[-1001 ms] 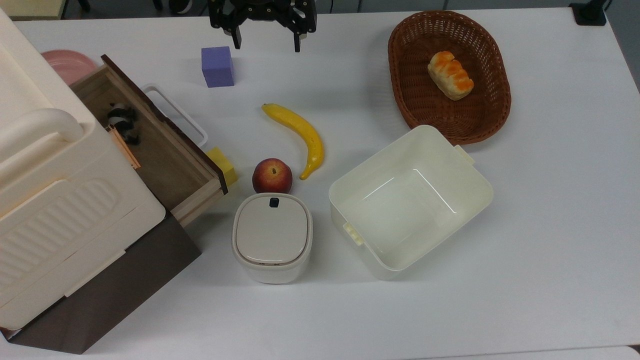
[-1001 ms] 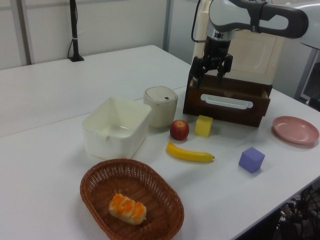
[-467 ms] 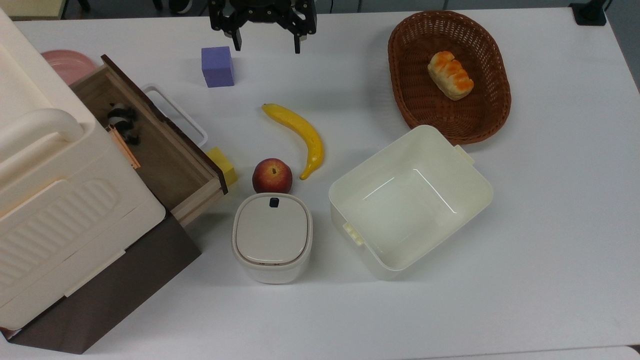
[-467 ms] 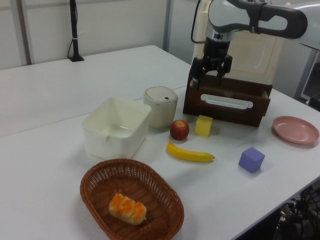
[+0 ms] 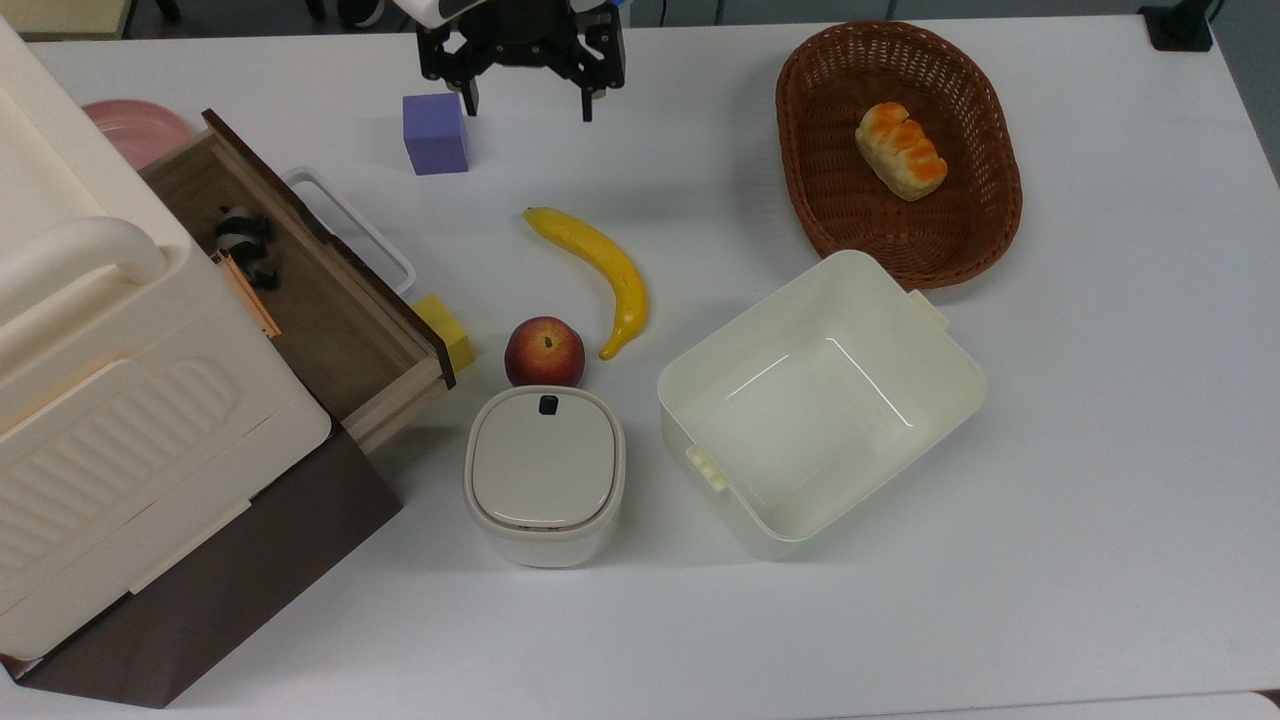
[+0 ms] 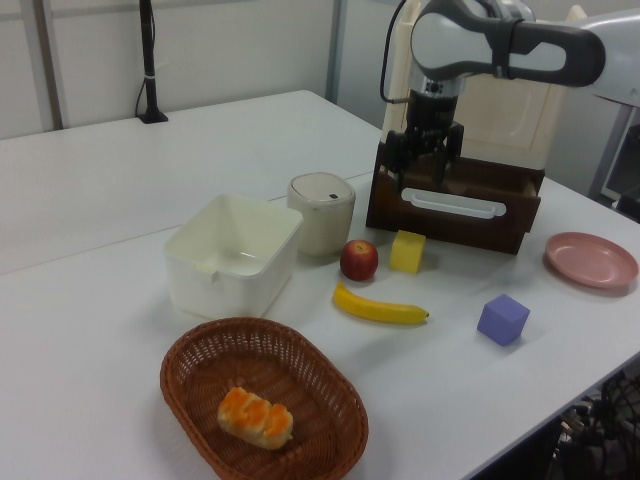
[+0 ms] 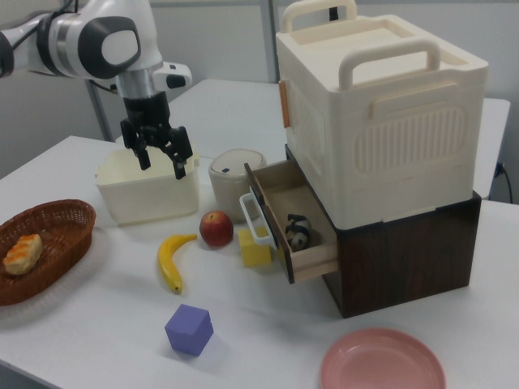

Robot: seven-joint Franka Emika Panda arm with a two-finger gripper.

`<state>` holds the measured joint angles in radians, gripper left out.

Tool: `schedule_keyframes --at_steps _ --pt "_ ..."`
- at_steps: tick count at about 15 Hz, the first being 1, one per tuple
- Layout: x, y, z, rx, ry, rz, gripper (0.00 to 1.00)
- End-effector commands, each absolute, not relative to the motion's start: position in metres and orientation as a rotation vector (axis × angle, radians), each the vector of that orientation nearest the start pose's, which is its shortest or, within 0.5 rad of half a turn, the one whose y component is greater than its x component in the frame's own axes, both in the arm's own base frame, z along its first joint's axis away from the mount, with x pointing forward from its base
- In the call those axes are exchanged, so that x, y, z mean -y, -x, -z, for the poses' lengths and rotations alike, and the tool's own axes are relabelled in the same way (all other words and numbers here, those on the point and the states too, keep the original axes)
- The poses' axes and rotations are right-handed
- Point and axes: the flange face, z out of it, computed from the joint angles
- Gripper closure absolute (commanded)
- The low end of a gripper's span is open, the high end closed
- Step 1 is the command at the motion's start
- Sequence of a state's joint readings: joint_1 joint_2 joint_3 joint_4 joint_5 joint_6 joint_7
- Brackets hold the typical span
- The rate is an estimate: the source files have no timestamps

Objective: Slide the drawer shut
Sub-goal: 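Move the gripper down toward the front of the open wooden drawer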

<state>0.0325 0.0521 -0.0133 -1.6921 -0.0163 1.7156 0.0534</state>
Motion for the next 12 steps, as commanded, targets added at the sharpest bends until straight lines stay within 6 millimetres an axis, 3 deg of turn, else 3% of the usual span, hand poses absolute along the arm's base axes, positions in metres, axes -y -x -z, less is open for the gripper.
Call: schedule_keyframes --at_steps 1,4,5,6,7,8,10,12 --pt "0.004 -0.568 -0.531 0.088 3.209 -0.142 0.00" --pt "0.023 -0.569 -0.517 0.137 3.273 -0.186 0.00" --pt "0.028 -0.570 -0.515 0.133 3.286 -0.194 0.09" --pt "0.028 -0.570 -0.514 0.138 3.292 -0.198 0.27" --pt "0.030 -0.571 -0.513 0.131 3.292 -0.198 0.59" --pt "0.033 -0.571 -0.512 0.121 3.291 -0.196 0.80" --pt "0.037 -0.572 -0.511 0.110 3.292 -0.187 1.00" --pt "0.036 -0.578 -0.515 0.092 3.287 -0.104 1.00"
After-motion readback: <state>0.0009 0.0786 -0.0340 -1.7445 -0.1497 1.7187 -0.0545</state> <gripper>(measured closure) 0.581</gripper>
